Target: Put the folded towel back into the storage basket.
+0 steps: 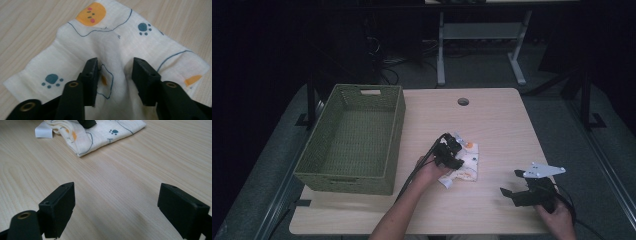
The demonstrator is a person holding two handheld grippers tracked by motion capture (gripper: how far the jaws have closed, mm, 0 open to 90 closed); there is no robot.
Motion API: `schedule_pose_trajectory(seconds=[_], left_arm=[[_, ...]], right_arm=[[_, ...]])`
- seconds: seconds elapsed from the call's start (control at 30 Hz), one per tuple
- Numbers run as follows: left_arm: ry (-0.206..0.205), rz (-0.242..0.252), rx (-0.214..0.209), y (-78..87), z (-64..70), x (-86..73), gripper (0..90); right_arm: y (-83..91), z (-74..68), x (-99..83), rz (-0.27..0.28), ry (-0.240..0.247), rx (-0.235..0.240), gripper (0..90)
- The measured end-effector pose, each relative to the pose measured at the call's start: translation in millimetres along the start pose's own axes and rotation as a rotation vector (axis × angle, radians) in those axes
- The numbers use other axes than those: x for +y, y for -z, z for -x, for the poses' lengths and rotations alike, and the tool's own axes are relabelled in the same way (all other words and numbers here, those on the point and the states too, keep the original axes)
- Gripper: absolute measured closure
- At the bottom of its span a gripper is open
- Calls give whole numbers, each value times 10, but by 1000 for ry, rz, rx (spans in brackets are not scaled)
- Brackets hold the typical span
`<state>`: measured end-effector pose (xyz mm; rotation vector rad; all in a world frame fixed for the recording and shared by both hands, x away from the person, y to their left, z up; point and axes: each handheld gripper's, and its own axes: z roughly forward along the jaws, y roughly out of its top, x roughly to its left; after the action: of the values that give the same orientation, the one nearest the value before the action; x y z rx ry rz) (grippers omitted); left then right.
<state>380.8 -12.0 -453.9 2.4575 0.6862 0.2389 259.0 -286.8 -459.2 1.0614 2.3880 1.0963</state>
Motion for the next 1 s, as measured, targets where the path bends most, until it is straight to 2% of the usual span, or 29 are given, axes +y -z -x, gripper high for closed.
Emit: schedule_pose_trajectory(seconds=[0.03,0.17,0.3,0.57,0.6,0.67,0.73,0.9,1.0], left_arm=[[-2,-1,1,3,-2,0,598],[-3,0,14,7,-9,-1,745],[0,-4,25,9,-23,1,794],[4,-11,43,19,-27,14,822],[21,-7,39,45,-57,1,823],[27,-3,43,56,-65,-3,823],[23,1,63,103,-91,-11,823],[28,21,66,198,-94,-7,824],[26,35,55,305,-64,17,824]], right_arm=[[0,0,0,0,0,0,141],[-2,-1,1,0,0,0,141],[-1,-1,1,-1,-1,-1,141],[8,9,-1,1,-2,0,141],[9,13,-5,0,-2,-2,141],[8,13,-6,0,-2,-2,141],[4,13,-7,0,-2,-1,141],[0,14,-7,0,0,-3,141],[-2,8,-5,-1,-3,-3,141]])
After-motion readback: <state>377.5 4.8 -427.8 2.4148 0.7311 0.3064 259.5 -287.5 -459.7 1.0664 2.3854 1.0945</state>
